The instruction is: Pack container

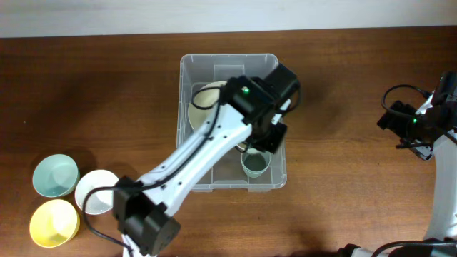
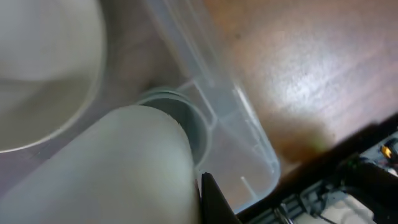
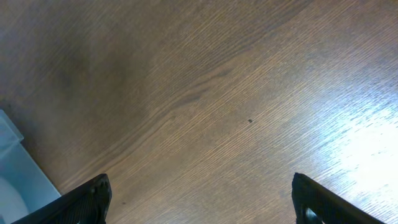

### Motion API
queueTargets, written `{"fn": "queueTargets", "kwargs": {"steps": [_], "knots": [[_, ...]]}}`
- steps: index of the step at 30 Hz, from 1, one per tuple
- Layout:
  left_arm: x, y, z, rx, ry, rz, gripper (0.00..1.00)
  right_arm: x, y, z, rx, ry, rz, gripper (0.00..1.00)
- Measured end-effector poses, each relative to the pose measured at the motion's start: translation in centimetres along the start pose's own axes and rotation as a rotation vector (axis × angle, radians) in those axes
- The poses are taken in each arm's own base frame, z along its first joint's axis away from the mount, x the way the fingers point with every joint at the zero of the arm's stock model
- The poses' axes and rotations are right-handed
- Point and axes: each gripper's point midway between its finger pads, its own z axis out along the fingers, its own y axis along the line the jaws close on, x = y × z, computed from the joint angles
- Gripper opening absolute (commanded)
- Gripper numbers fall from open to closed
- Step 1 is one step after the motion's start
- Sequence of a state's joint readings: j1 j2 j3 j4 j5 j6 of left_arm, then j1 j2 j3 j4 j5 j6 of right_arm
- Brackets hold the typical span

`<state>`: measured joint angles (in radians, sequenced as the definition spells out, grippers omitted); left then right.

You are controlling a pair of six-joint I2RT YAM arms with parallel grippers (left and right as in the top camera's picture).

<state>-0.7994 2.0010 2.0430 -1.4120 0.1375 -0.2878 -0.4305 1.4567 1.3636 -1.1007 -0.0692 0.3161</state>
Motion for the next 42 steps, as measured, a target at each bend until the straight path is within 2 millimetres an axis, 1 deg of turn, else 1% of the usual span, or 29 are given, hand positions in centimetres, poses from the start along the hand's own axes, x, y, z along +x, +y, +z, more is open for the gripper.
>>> {"fn": "queueTargets", "kwargs": {"steps": [2, 5, 6, 7, 8, 10, 11, 16, 18, 21, 22, 23, 25, 26, 27, 28, 29, 31, 32, 33, 34, 36, 37, 40, 41, 42], "knots": [[0.3, -0.8, 0.7, 0.023, 0.025, 0.007, 0.00, 0.0, 0.1, 0.0, -0.003, 0.001, 0.000, 0.88], [0.6, -1.3, 0.9, 0.042, 0.043, 0.011, 0.01, 0.0, 0.1, 0.0, -0.004, 0.002, 0.002, 0.88], [0.7, -1.3, 0.9, 0.044, 0.046, 0.010, 0.26, 0.0, 0.1, 0.0, -0.004, 0.001, 0.002, 0.89], [0.8, -1.3, 0.9, 0.046, 0.048, 0.010, 0.42, 0.0, 0.1, 0.0, -0.004, 0.002, 0.002, 0.89], [0.8, -1.4, 0.9, 0.047, 0.050, 0.009, 0.57, 0.0, 0.1, 0.0, -0.004, 0.001, 0.002, 0.89], [0.9, -1.4, 0.9, 0.048, 0.054, 0.007, 0.65, 0.0, 0.1, 0.0, -0.004, 0.002, 0.001, 0.89], [0.9, -1.4, 0.9, 0.049, 0.056, 0.004, 0.67, 0.0, 0.1, 0.0, -0.004, 0.002, 0.002, 0.89], [1.1, -1.1, 0.9, 0.035, 0.062, -0.001, 0.68, 0.0, 0.1, 0.0, -0.004, 0.002, 0.002, 0.89], [1.4, 0.3, 0.8, -0.031, 0.072, -0.026, 0.71, 0.0, 0.1, 0.0, -0.004, 0.002, 0.002, 0.89], [1.5, 3.9, -0.3, -0.155, 0.057, -0.119, 0.73, 0.0, 0.1, 0.0, -0.004, 0.001, 0.001, 0.89], [1.4, 6.1, -1.4, -0.207, 0.034, -0.177, 0.74, 0.0, 0.1, 0.0, -0.004, 0.001, 0.001, 0.89], [1.3, 9.1, -3.6, -0.263, -0.021, -0.265, 0.74, 0.0, 0.1, 0.0, -0.004, 0.001, 0.001, 0.89], [1.5, 13.1, -7.3, -0.321, -0.112, -0.381, 0.79, 0.0, 0.1, 0.0, -0.004, 0.001, 0.001, 0.89], [2.4, 16.5, -11.0, -0.361, -0.203, -0.487, 0.81, 0.0, 0.1, 0.0, -0.004, 0.001, 0.001, 0.89], [3.5, 18.8, -13.5, -0.386, -0.263, -0.565, 0.81, 0.0, 0.1, 0.0, -0.004, 0.001, 0.001, 0.89], [5.2, 21.0, -16.2, -0.415, -0.316, -0.646, 0.81, 0.0, 0.1, 0.0, -0.004, 0.002, 0.001, 0.89], [6.9, 22.7, -18.2, -0.443, -0.355, -0.711, 0.82, 0.0, 0.1, 0.0, -0.004, 0.002, 0.002, 0.89], [9.7, 25.0, -21.1, -0.485, -0.411, -0.812, 0.84, 0.0, 0.1, 0.0, -0.004, 0.002, 0.002, 0.89], [10.9, 26.0, -21.9, -0.503, -0.430, -0.856, 0.86, 0.1, 0.1, 0.0, -0.004, 0.002, 0.001, 0.89], [12.2, 26.9, -22.2, -0.521, -0.428, -0.898, 0.86, 0.0, 0.1, 0.0, -0.004, 0.002, 0.002, 0.89], [13.4, 27.8, -21.9, -0.536, -0.408, -0.935, 0.86, 0.1, 0.1, 0.0, -0.004, 0.003, 0.002, 0.89], [14.9, 29.4, -20.4, -0.555, -0.357, -0.992, 0.87, 0.1, 0.0, 0.0, -0.003, 0.003, 0.001, 0.89], [15.6, 30.5, -18.7, -0.555, -0.307, -1.022, 0.87, 0.1, 0.0, 0.0, -0.003, 0.003, 0.001, 0.89], [16.5, 32.6, -14.1, -0.530, -0.209, -1.059, 0.87, 0.1, 0.0, 0.0, -0.003, 0.004, 0.001, 0.89], [16.8, 33.2, -12.3, -0.511, -0.186, -1.071, 0.87, 0.1, 0.1, 0.0, -0.004, 0.002, 0.001, 0.89], [17.8, 33.8, -9.2, -0.468, -0.129, -1.090, 0.87, 0.1, 0.1, -0.1, -0.004, 0.002, 0.002, 0.89]]}}
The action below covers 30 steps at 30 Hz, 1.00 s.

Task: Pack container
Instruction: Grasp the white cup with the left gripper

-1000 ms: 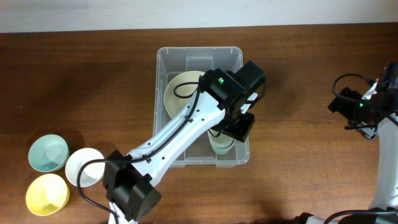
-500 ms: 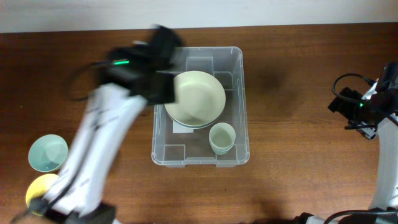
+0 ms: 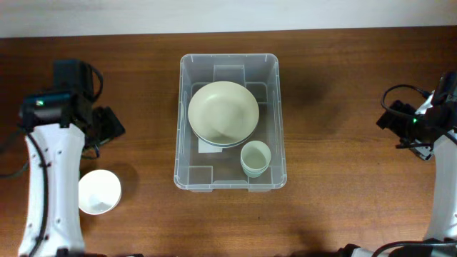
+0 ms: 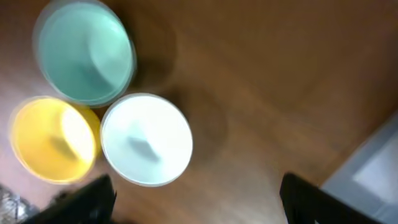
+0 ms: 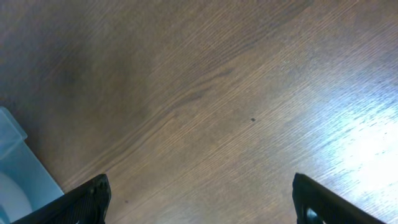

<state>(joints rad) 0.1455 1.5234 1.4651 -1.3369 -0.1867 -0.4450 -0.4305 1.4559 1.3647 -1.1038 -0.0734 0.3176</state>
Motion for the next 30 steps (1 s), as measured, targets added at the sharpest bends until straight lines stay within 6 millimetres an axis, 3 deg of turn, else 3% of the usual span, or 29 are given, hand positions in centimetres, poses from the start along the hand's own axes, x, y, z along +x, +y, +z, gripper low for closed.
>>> {"fn": "queueTargets", "kwargs": {"steps": [3, 6, 16, 18, 19, 21, 24, 30], "knots": [[1.7, 0.3, 4.7, 0.028, 0.081, -0.003, 0.87, -0.1, 0.0, 0.0, -0.001, -0.003, -0.001, 0.89], [3.1, 0.5, 7.9, 0.047, 0.120, -0.003, 0.87, 0.0, 0.0, 0.0, 0.000, -0.001, 0.000, 0.89], [5.5, -0.3, 14.9, 0.017, 0.287, 0.029, 0.83, 0.0, 0.0, 0.0, 0.000, -0.001, -0.001, 0.89], [5.8, -0.4, 15.7, 0.009, 0.312, 0.030, 0.71, 0.0, 0.0, 0.0, 0.000, 0.000, -0.001, 0.89], [6.0, -0.4, 16.0, 0.006, 0.322, 0.027, 0.51, 0.0, 0.0, 0.0, 0.000, 0.000, 0.000, 0.89], [6.0, -0.4, 16.3, 0.003, 0.327, 0.030, 0.27, 0.0, 0.0, 0.0, 0.000, 0.000, 0.000, 0.89], [6.0, -0.5, 16.4, 0.004, 0.325, 0.032, 0.03, 0.0, 0.0, 0.0, 0.000, 0.000, 0.000, 0.89], [6.2, -0.2, 16.3, -0.010, 0.333, 0.032, 0.01, 0.0, 0.0, 0.0, 0.000, 0.000, 0.000, 0.89]]}}
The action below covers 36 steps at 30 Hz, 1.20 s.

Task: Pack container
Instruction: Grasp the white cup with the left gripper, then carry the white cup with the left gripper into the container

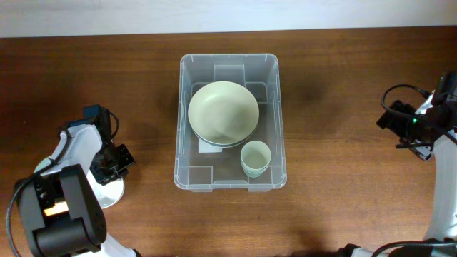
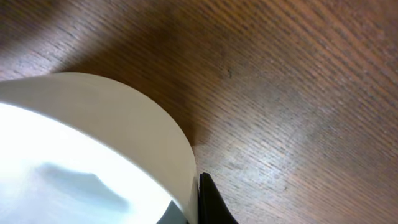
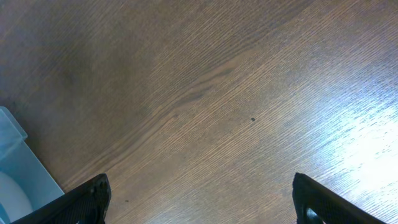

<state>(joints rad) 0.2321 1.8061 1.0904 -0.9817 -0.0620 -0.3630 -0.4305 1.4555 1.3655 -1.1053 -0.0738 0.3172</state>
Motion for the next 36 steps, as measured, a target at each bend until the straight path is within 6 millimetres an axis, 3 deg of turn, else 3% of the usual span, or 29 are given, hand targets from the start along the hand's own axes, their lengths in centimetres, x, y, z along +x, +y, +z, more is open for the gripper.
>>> {"fn": "queueTargets", "kwargs": {"steps": [3, 6, 8, 12, 13, 14, 15, 17, 19, 22, 26, 30, 36], "knots": [[0.7, 0.0, -0.8, -0.011, 0.034, 0.010, 0.01, 0.0, 0.0, 0.0, 0.001, 0.001, 0.000, 0.89], [0.2, -1.3, -3.6, -0.008, 0.010, 0.054, 0.01, 0.1, 0.0, 0.0, 0.001, 0.002, 0.000, 0.89], [-0.6, -3.3, -7.2, 0.022, -0.069, 0.101, 0.01, 0.1, 0.0, 0.0, 0.000, 0.002, 0.000, 0.89], [-0.7, -8.2, -16.9, 0.128, -0.301, 0.229, 0.01, 0.0, 0.0, 0.0, 0.000, 0.000, 0.000, 0.89], [-0.2, -9.5, -19.3, 0.162, -0.358, 0.267, 0.01, 0.0, 0.0, 0.0, 0.000, 0.001, 0.000, 0.89], [1.3, -11.4, -22.9, 0.220, -0.440, 0.332, 0.01, 0.0, 0.0, 0.0, 0.000, 0.001, 0.000, 0.89], [3.0, -12.7, -25.0, 0.259, -0.481, 0.386, 0.01, 0.1, 0.0, 0.0, 0.000, 0.001, 0.000, 0.89], [5.1, -14.3, -26.6, 0.289, -0.509, 0.436, 0.01, 0.0, 0.0, 0.0, 0.000, 0.001, 0.000, 0.89], [8.0, -16.8, -26.9, 0.321, -0.507, 0.520, 0.01, 0.0, 0.0, 0.0, 0.000, 0.001, 0.000, 0.89], [12.0, -19.8, -26.0, 0.335, -0.464, 0.636, 0.01, 0.1, 0.0, 0.0, 0.000, 0.001, -0.001, 0.89], [15.8, -22.2, -23.5, 0.291, -0.386, 0.735, 0.01, 0.1, 0.0, 0.0, 0.000, 0.002, 0.001, 0.89], [17.3, -23.0, -20.6, 0.228, -0.316, 0.758, 0.01, 0.2, 0.0, 0.0, -0.001, 0.005, 0.001, 0.89], [17.3, -23.4, -14.8, 0.138, -0.212, 0.749, 0.01, 0.2, 0.0, 0.0, -0.001, 0.005, 0.001, 0.89]]}}
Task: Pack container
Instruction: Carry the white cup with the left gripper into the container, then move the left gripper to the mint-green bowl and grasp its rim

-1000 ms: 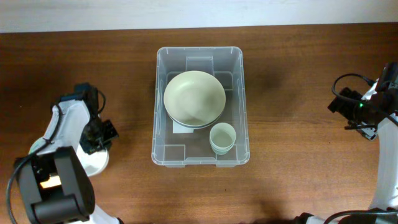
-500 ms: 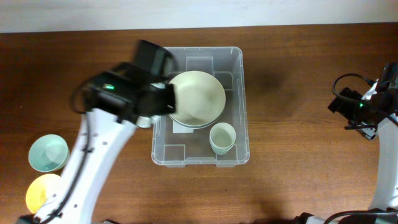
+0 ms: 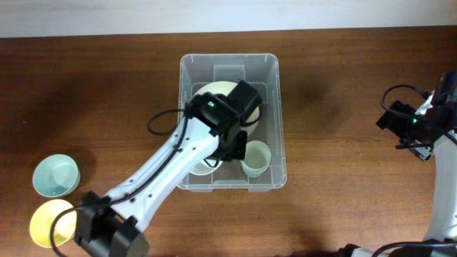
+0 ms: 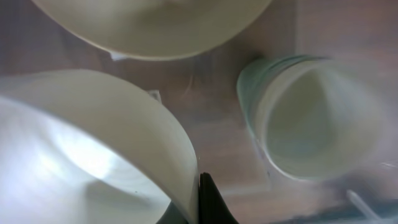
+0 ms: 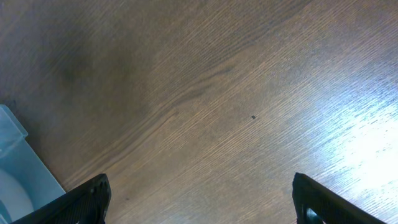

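Observation:
The clear plastic container [image 3: 280, 107] stands mid-table. My left gripper [image 4: 198, 202] is inside it, shut on the rim of a white bowl [image 4: 93, 143]. The bowl hangs over the container's front left part, beside the pale green cup [image 4: 311, 118] and just in front of the cream plate [image 4: 155, 25]. In the overhead view my left arm covers most of the bowl and part of the plate. My right gripper [image 5: 202, 208] is open over bare wood at the far right, holding nothing.
A teal bowl [image 3: 56, 176] and a yellow bowl [image 3: 51, 221] sit on the table at the front left. My right arm [image 3: 418, 121] stays by the right edge. The container's corner [image 5: 12, 155] shows in the right wrist view.
My left gripper was down on the white bowl's rim on the table at the left. Now it holds that bowl inside the container, beside the green cup. The right arm has not moved.
First my left gripper was in the container with a pale cup at the front right. Then it stood open above the three bowls at the left, the cup left in the container. Then it was on the white bowl's rim, and now holds it in the container.

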### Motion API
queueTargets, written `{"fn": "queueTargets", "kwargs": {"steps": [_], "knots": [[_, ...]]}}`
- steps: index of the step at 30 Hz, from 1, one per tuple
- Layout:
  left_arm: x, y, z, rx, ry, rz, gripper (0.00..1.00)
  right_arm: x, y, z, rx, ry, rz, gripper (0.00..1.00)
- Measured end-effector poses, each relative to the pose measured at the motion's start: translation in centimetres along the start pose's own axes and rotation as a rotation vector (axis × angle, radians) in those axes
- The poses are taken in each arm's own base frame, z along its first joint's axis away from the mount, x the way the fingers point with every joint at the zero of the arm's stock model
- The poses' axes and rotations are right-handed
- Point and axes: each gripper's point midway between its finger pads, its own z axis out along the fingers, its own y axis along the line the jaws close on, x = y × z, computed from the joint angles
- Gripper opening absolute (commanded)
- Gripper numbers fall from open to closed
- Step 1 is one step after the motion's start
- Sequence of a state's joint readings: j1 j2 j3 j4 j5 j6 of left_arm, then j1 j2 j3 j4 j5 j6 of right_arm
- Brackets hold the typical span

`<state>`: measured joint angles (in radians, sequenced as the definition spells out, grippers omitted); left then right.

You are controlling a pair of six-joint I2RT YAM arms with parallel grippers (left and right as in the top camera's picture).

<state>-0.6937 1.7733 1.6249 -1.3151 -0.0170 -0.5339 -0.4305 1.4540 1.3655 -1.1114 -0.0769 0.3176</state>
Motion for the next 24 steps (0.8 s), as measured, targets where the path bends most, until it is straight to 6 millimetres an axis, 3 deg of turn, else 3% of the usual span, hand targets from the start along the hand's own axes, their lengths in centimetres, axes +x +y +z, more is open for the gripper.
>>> {"fn": "queueTargets", "kwargs": {"steps": [4, 7, 12, 15, 19, 24], "knots": [[1.3, 0.3, 3.2, -0.022, 0.081, -0.006, 0.03, 0.0, 0.0, 0.0, 0.000, 0.000, 0.000, 0.89], [1.6, 0.2, 4.2, -0.023, 0.100, -0.005, 0.22, 0.0, 0.0, 0.0, 0.000, 0.000, 0.000, 0.89], [1.3, 0.4, 3.9, -0.026, 0.095, 0.010, 0.49, 0.0, 0.0, 0.0, 0.000, 0.000, -0.001, 0.89], [0.7, 1.1, 2.5, -0.045, 0.081, 0.003, 0.51, 0.0, 0.0, 0.0, 0.000, 0.000, -0.001, 0.89], [-2.2, 4.2, -1.4, -0.086, -0.007, -0.076, 0.66, 0.0, 0.0, 0.0, 0.000, 0.000, 0.000, 0.89], [-4.4, 13.1, -7.6, -0.124, -0.167, -0.308, 0.81, 0.0, 0.0, 0.0, 0.000, 0.000, 0.000, 0.89]]}}
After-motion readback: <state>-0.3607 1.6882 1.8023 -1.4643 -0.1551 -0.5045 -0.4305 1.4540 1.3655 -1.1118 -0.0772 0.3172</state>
